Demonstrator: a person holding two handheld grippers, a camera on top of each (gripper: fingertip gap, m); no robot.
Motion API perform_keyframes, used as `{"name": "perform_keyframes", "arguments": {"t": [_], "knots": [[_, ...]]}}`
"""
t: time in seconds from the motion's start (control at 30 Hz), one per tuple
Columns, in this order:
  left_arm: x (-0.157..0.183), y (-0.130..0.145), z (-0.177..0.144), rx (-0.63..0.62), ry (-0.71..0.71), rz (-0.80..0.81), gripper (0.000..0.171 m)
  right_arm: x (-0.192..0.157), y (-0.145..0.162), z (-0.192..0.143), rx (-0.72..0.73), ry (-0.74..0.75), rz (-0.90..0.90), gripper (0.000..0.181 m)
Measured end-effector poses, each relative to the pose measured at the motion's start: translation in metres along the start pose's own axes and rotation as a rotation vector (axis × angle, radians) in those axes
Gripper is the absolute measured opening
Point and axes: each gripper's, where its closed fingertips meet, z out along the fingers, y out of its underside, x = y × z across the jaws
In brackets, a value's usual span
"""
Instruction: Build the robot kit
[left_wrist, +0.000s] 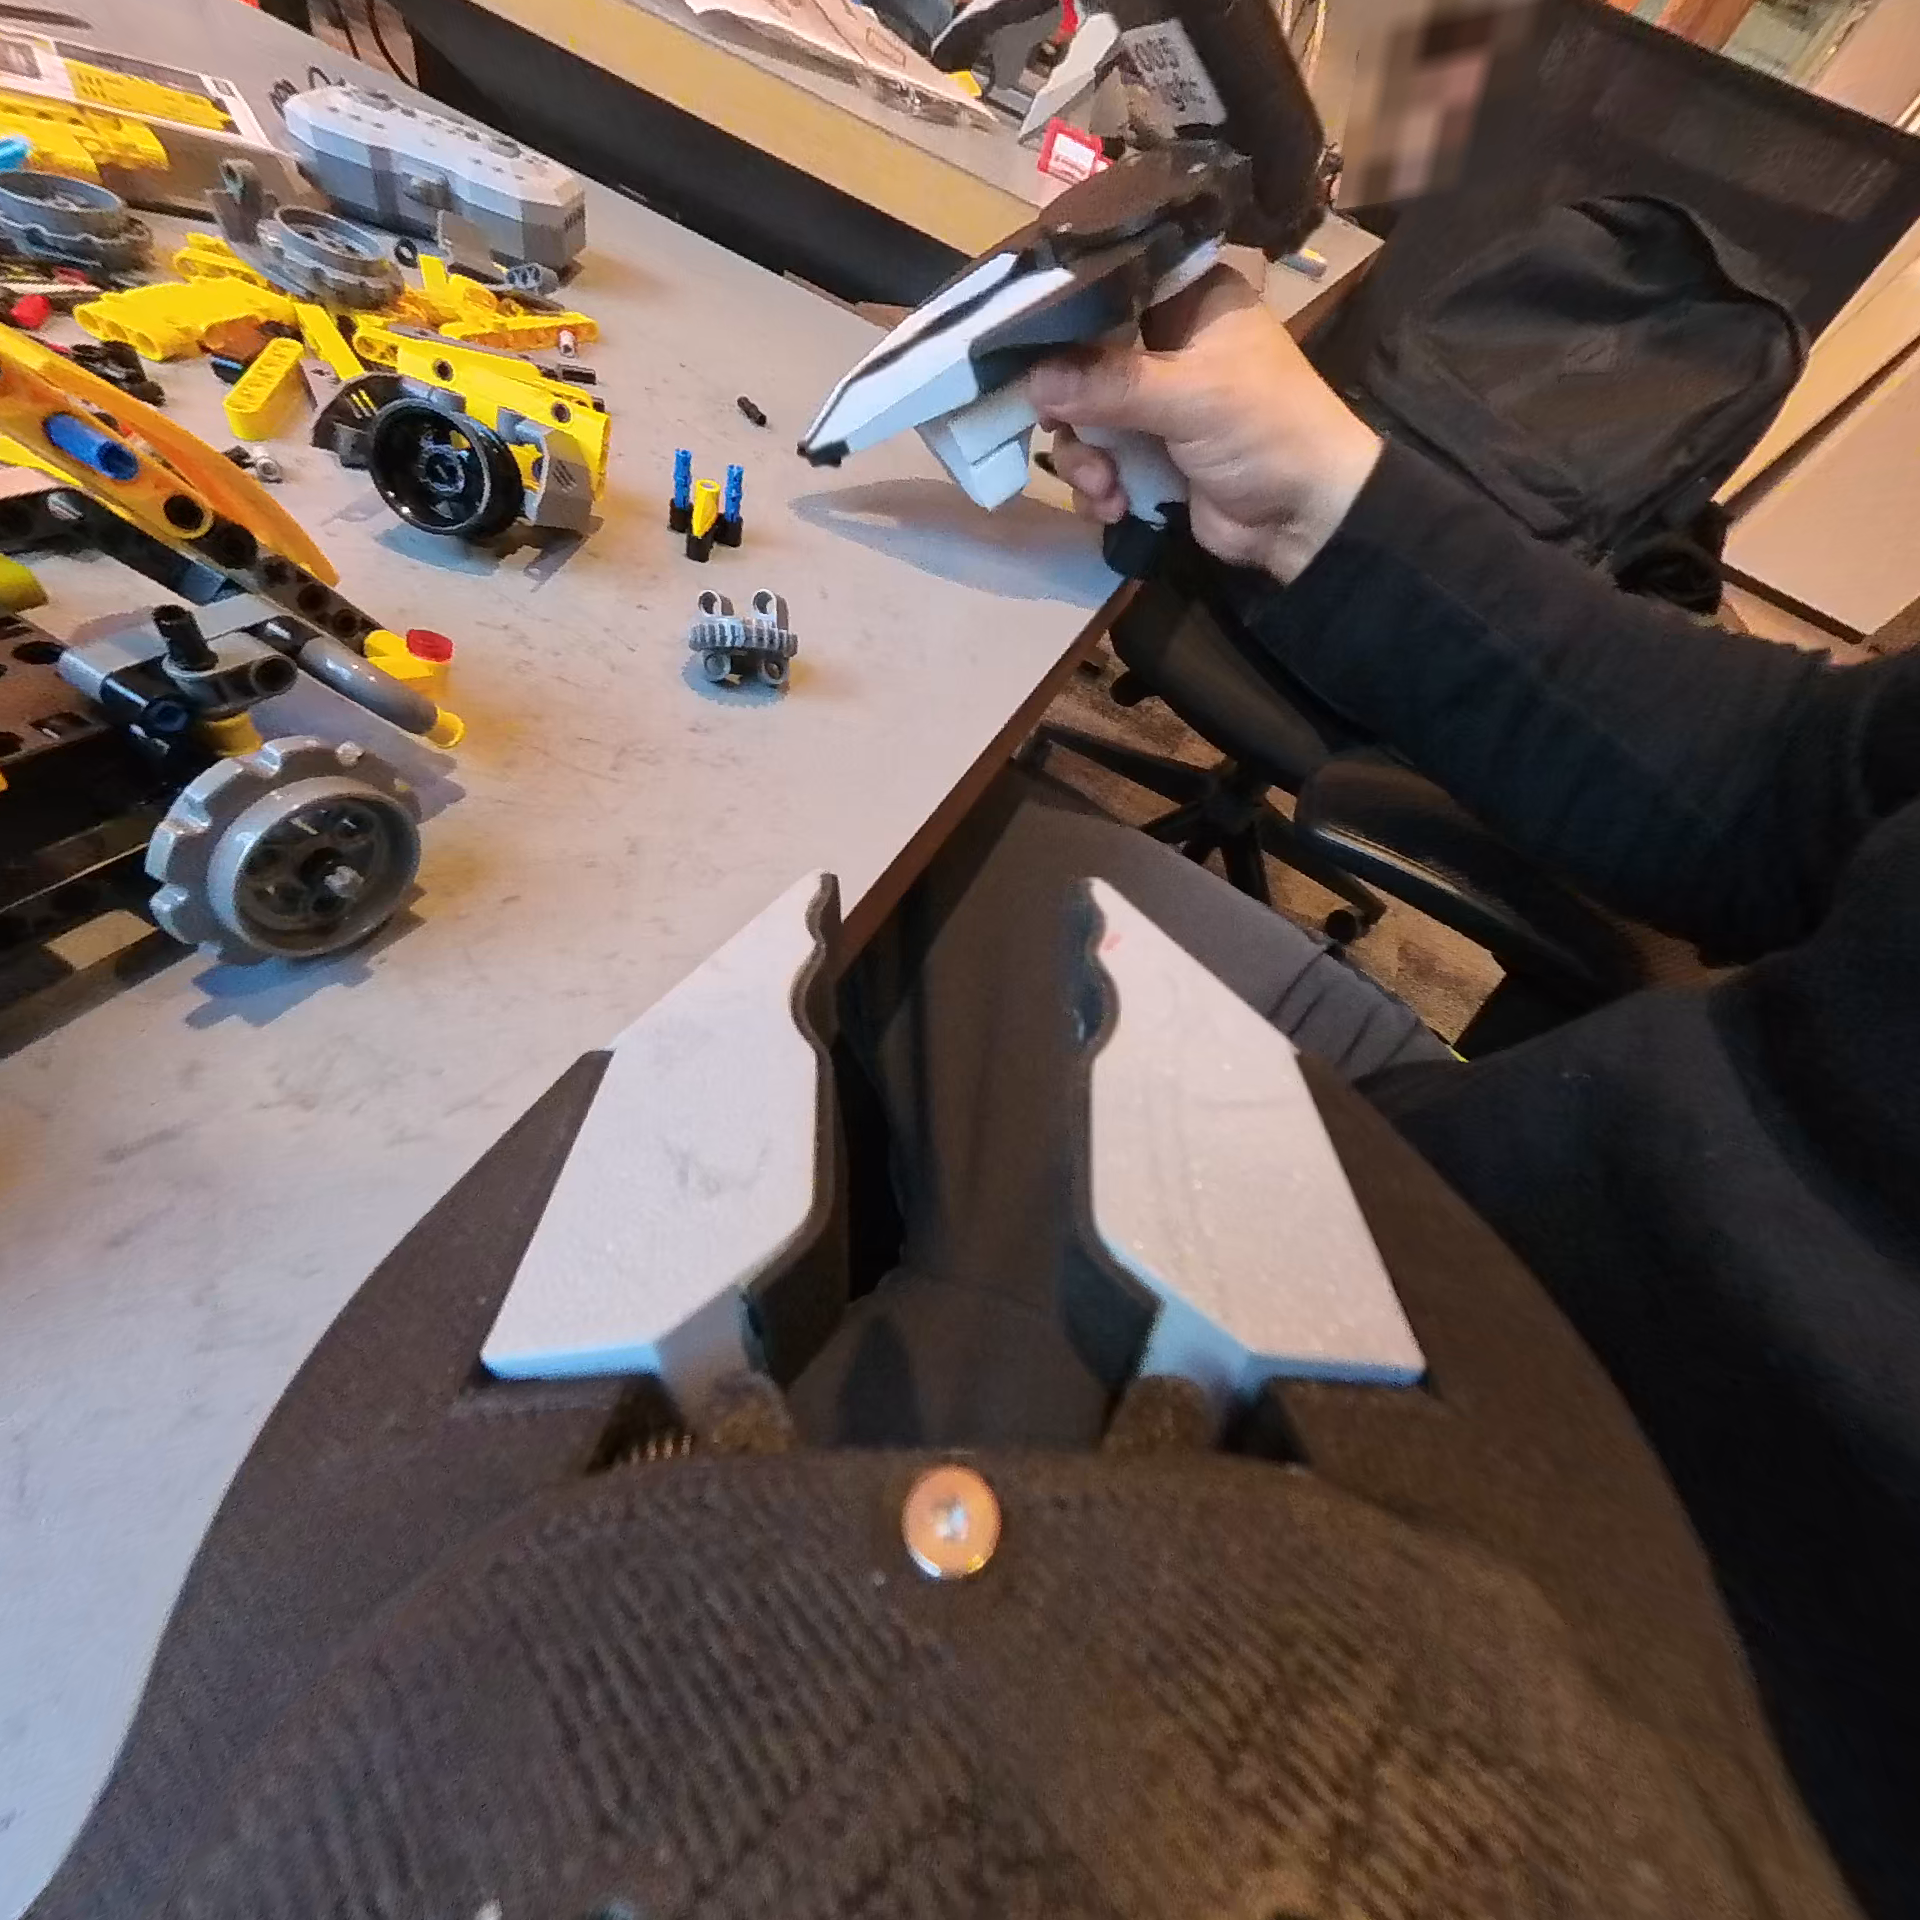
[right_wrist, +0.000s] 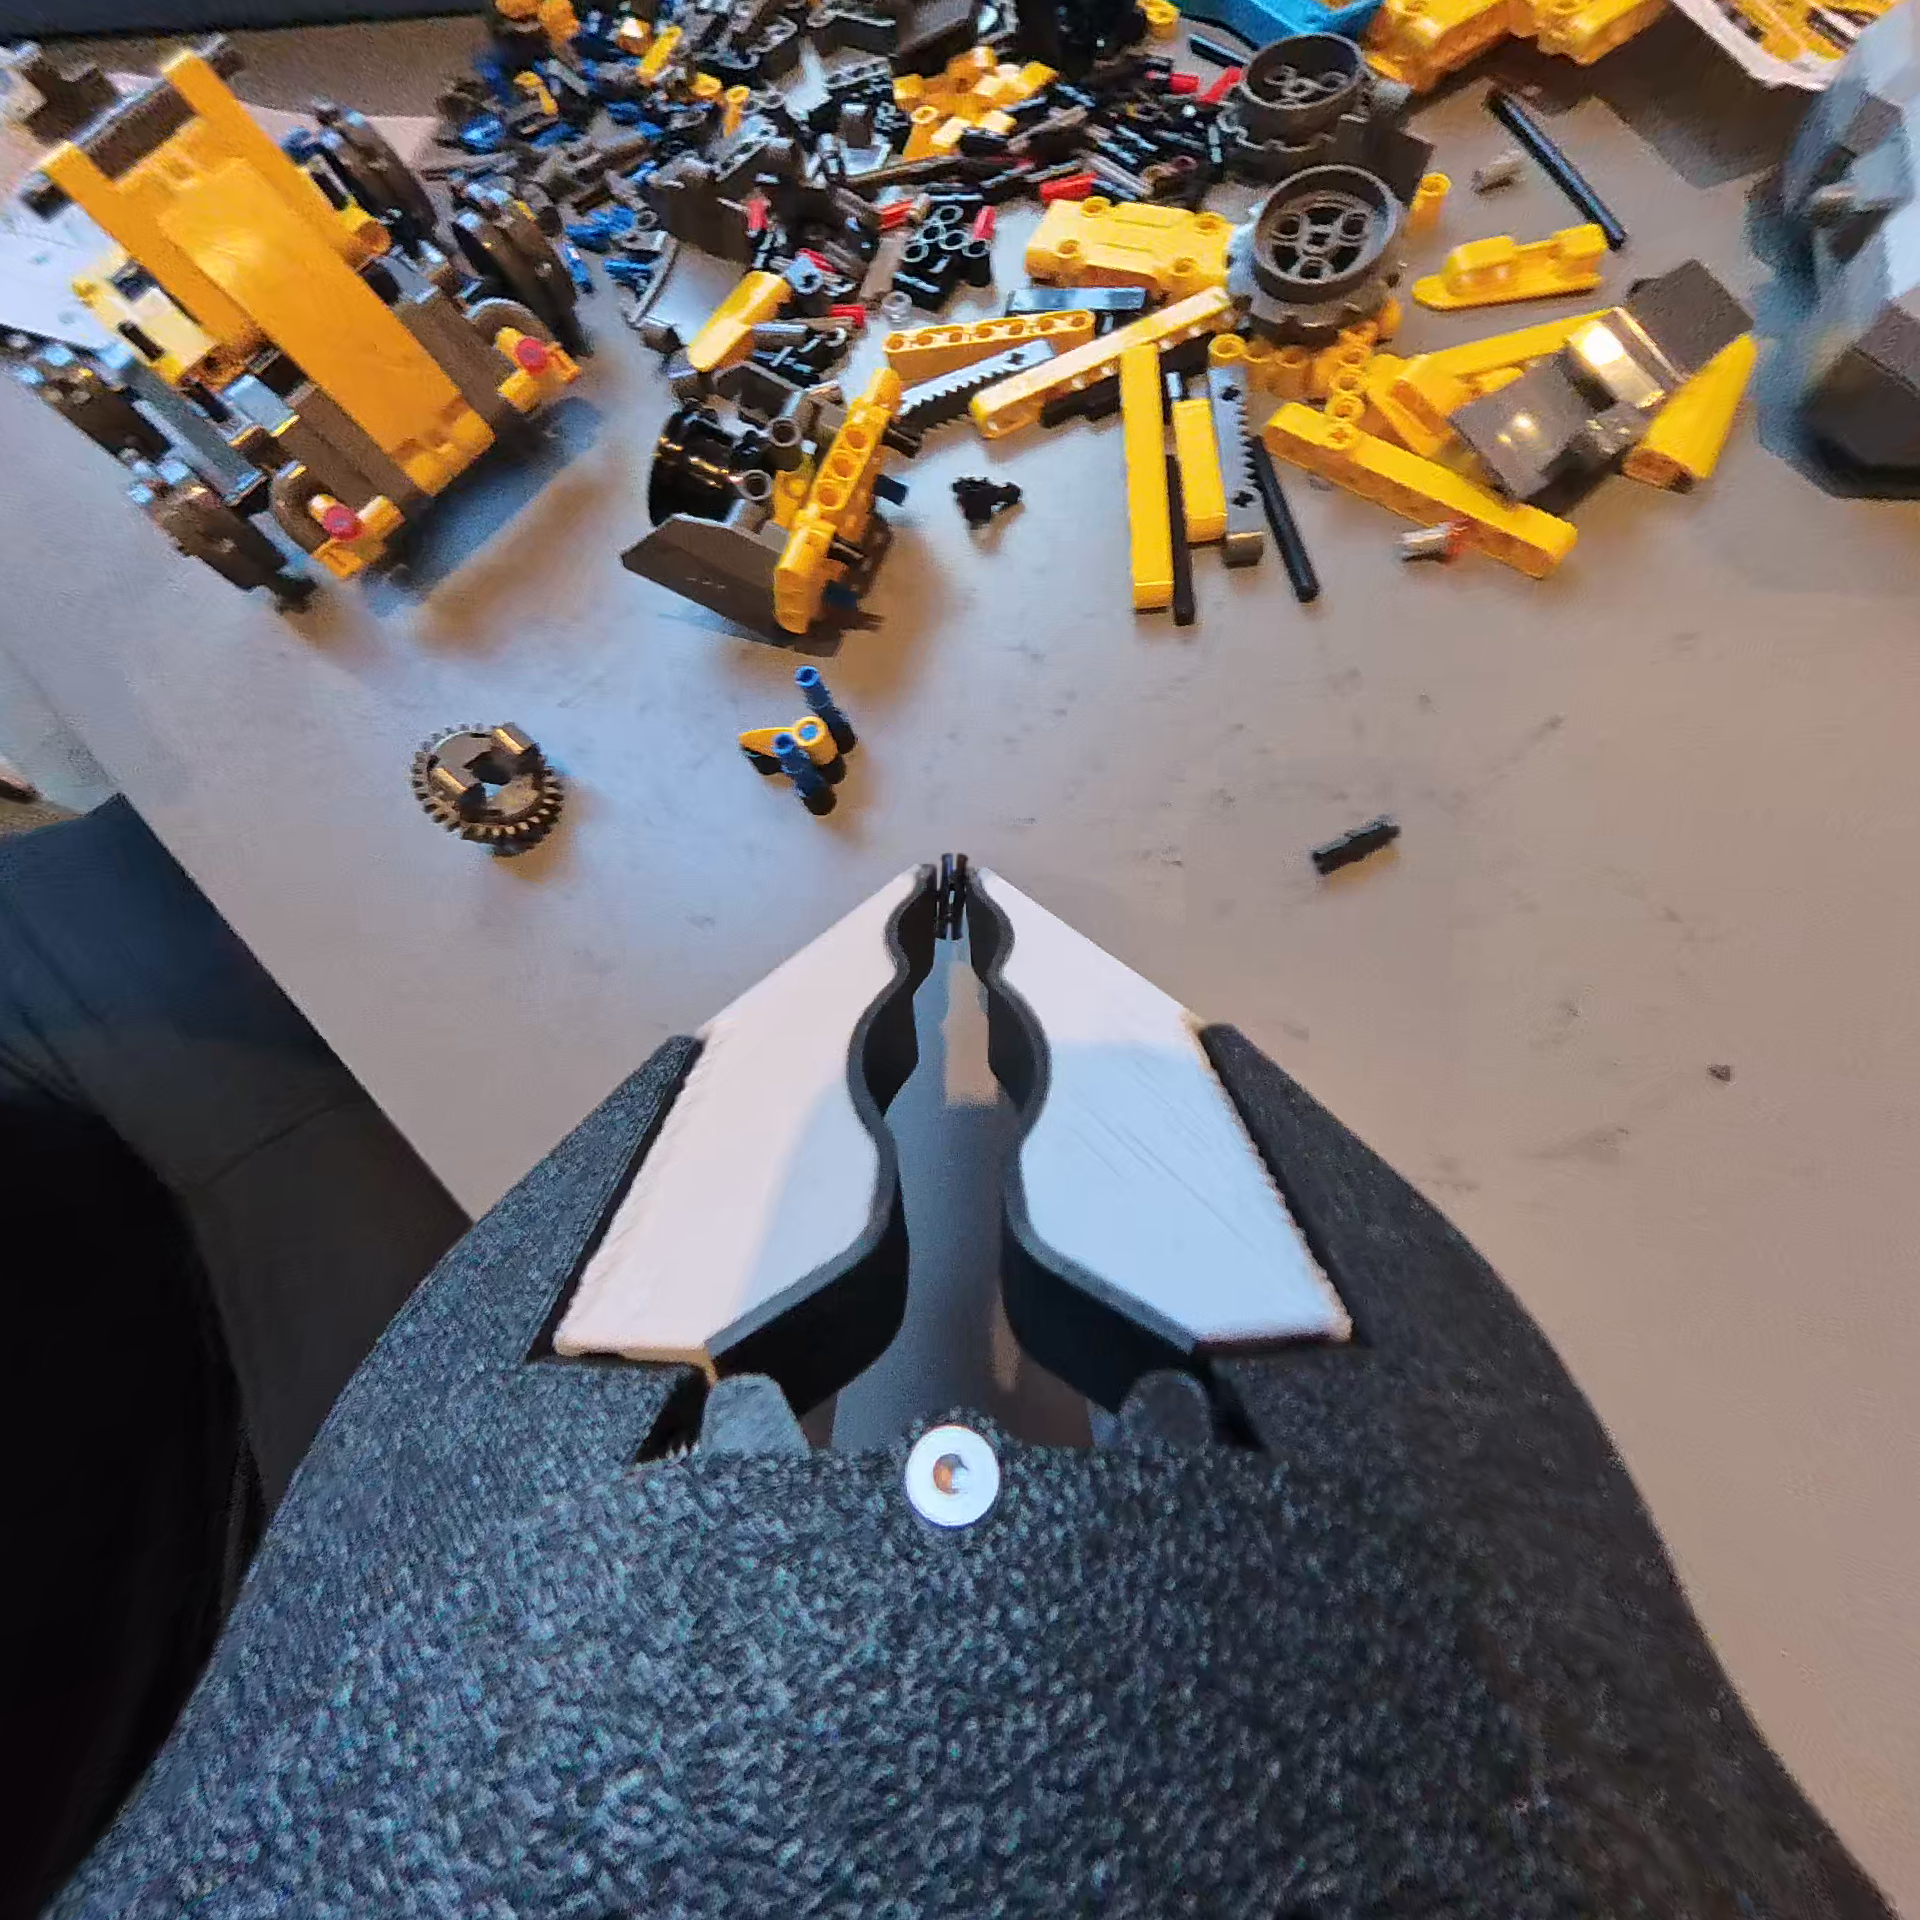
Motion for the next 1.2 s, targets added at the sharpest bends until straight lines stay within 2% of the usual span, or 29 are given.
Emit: {"name": "perform_keyframes", "arguments": {"t": [0.5,0.77,0.97,1.2], "knots": [[0.007,0.003,0.004,-0.020,0.012,0.035,0.045,-0.012,0.000,0.001,0.011,-0.029,-0.056,0.005],[0.006,0.003,0.003,-0.024,0.003,0.048,0.038,-0.015,-0.001,-0.003,0.030,-0.036,-0.054,0.005],[0.003,0.002,0.001,-0.026,-0.020,0.093,0.026,-0.043,-0.009,-0.007,0.079,-0.130,-0.075,0.005],[-0.006,-0.002,-0.002,-0.031,-0.043,0.153,0.008,-0.090,-0.020,-0.009,0.105,-0.270,-0.140,0.005]]}}
